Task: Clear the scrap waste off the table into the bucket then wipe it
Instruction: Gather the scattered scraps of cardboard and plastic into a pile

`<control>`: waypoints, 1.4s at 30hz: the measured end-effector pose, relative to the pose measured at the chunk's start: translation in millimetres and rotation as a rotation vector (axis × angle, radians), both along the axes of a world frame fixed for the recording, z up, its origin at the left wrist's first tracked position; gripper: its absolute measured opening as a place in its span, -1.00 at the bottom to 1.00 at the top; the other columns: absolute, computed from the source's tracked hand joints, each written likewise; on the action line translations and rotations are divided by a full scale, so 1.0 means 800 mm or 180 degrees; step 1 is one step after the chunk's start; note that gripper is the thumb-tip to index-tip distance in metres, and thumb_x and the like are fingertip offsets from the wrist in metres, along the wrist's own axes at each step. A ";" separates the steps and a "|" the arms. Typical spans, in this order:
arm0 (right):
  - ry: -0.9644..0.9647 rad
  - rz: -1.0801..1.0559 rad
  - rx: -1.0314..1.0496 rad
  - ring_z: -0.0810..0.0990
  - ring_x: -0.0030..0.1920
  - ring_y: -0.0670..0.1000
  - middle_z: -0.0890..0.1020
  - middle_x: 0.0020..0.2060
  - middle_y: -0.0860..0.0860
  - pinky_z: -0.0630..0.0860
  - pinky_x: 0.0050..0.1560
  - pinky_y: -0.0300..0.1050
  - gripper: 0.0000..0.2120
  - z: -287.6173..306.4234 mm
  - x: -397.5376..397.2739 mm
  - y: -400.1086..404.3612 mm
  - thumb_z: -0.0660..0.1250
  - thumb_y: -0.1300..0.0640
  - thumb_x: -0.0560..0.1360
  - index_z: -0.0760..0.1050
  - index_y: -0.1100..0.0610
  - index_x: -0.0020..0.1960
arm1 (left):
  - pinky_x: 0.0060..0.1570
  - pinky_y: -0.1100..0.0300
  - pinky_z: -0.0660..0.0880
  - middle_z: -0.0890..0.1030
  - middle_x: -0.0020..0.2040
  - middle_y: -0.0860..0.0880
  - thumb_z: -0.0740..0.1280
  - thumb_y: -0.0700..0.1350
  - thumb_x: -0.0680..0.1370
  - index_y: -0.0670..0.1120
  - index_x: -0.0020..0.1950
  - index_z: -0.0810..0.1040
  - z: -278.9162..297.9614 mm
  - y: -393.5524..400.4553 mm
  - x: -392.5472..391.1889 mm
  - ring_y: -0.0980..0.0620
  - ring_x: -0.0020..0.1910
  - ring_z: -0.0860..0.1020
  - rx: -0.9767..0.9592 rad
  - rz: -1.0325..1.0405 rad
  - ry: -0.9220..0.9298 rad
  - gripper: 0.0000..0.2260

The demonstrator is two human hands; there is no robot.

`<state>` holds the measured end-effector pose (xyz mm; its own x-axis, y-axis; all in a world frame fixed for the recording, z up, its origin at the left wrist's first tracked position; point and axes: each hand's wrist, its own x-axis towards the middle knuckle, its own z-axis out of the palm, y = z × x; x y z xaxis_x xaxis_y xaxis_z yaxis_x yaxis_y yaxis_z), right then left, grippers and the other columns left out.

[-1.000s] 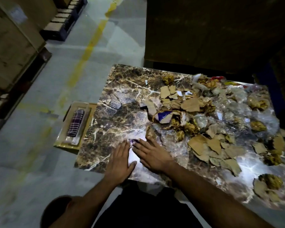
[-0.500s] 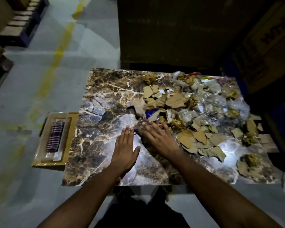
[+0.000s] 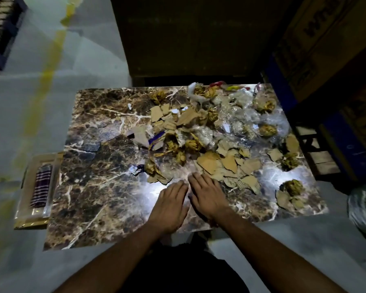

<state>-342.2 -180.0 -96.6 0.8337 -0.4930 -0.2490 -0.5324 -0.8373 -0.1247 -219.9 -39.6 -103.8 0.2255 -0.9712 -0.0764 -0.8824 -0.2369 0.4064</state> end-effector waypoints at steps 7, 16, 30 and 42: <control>-0.0808 -0.0861 -0.0189 0.43 0.29 0.15 0.52 0.29 0.02 0.41 0.17 0.09 -0.65 0.030 -0.069 -0.050 0.19 -0.03 0.56 0.47 0.02 0.31 | 0.21 0.06 0.27 0.43 0.32 -0.04 0.16 0.07 0.61 -0.04 0.39 0.38 0.028 -0.038 -0.022 -0.09 0.26 0.41 -0.0166 -0.0012 -0.0115 -0.62; -0.0070 -0.1278 0.0350 -0.01 0.59 0.29 0.05 0.62 0.19 0.01 0.50 0.35 -0.35 -0.001 -0.064 -0.070 0.08 -0.20 0.62 -0.03 -0.06 0.64 | 0.48 0.01 0.20 0.16 0.60 -0.05 0.07 0.16 0.67 -0.03 0.60 0.16 0.015 -0.065 -0.055 -0.06 0.55 0.15 0.0354 0.0204 0.0095 -0.47; -0.1070 -0.2270 -0.0729 0.39 0.38 0.13 0.50 0.35 0.06 0.22 0.44 0.23 -0.63 0.016 -0.197 -0.131 0.24 -0.05 0.56 0.44 0.02 0.34 | 0.29 0.07 0.31 0.43 0.36 -0.10 0.13 0.01 0.62 -0.07 0.37 0.41 0.022 -0.164 -0.118 -0.11 0.32 0.39 -0.0227 -0.0392 -0.0053 -0.64; -0.1056 -0.2801 0.0043 0.07 0.60 0.23 0.09 0.60 0.19 0.02 0.59 0.23 -0.46 -0.040 -0.237 -0.152 0.21 -0.04 0.64 0.16 -0.04 0.57 | 0.53 -0.04 0.14 0.18 0.61 -0.11 0.07 0.06 0.64 -0.10 0.60 0.17 0.019 -0.233 -0.168 -0.12 0.56 0.17 0.0392 -0.0938 -0.0423 -0.46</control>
